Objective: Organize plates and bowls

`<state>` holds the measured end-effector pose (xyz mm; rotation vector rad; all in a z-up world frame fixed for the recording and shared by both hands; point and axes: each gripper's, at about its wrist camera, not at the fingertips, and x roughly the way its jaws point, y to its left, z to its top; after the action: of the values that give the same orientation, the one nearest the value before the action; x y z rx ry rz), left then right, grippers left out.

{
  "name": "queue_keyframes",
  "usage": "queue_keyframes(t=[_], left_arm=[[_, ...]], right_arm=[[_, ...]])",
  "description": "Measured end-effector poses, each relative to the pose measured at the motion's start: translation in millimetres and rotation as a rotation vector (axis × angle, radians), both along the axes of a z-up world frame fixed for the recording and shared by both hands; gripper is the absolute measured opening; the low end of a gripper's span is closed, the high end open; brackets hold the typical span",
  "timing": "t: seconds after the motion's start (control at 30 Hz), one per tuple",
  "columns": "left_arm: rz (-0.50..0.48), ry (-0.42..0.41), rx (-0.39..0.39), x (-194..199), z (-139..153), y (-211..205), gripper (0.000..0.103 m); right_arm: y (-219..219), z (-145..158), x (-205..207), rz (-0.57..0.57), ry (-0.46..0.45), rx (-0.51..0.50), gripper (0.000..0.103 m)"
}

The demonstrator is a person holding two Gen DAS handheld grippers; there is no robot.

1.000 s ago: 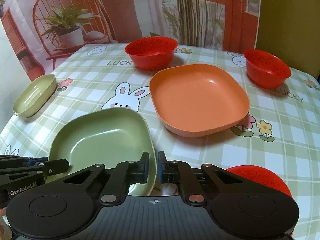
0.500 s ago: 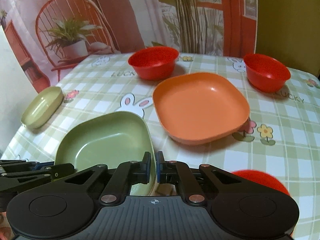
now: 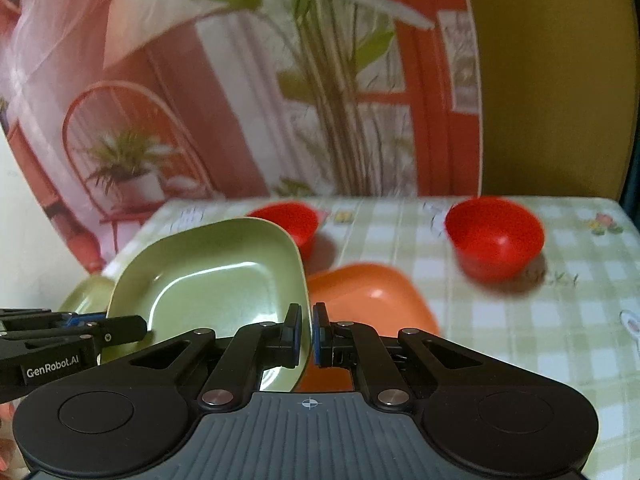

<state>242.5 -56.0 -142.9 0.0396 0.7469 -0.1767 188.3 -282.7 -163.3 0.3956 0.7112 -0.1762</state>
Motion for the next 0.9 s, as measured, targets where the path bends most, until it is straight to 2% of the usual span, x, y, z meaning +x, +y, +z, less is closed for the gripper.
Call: queue_keyframes(t=[0.13, 0.3, 0.4, 0.47, 0.6, 0.73, 0.8, 0.9], left_arm=[[-0.032, -0.001, -0.005, 15.1, 3.4, -13.6, 0.013], [-0.082, 0.038, -0.019, 33.5, -6.1, -32.1, 0.013], [-0.120, 0.056, -0.001, 43.6, -19.0, -41.9, 0.013], [-0.107, 0.082, 0.029, 52.3, -28.7, -45.4, 0.013], [-0.113, 0.116, 0.030, 62.6, -40.6, -41.6, 0.013], [-0.086, 0.134, 0.027, 67.8, -47.7, -35.7, 0.013], [-0.085, 0.151, 0.018, 69.4, -50.3, -33.6, 0.013], [-0.086, 0.168, 0.015, 68.8, -55.5, -33.2, 0.013]], right_arm=[[-23.3, 3.0, 7.8, 0.001, -0.009, -0.026, 0.006], [-47.3, -6.2, 17.5, -0.011, 0.013, -0.021, 0.006], [-54.1, -18.2, 21.5, -0.017, 0.033, -0.015, 0.006], [-58.2, -27.7, 21.3, -0.031, 0.059, 0.000, 0.006], [-65.0, -44.0, 15.1, -0.038, 0.103, 0.022, 0.007], [-72.3, -53.2, 4.8, -0.046, 0.138, 0.042, 0.014], [-71.2, -55.3, 0.9, -0.037, 0.152, 0.048, 0.022], [-66.5, -55.9, -6.0, -0.026, 0.165, 0.060, 0.024]])
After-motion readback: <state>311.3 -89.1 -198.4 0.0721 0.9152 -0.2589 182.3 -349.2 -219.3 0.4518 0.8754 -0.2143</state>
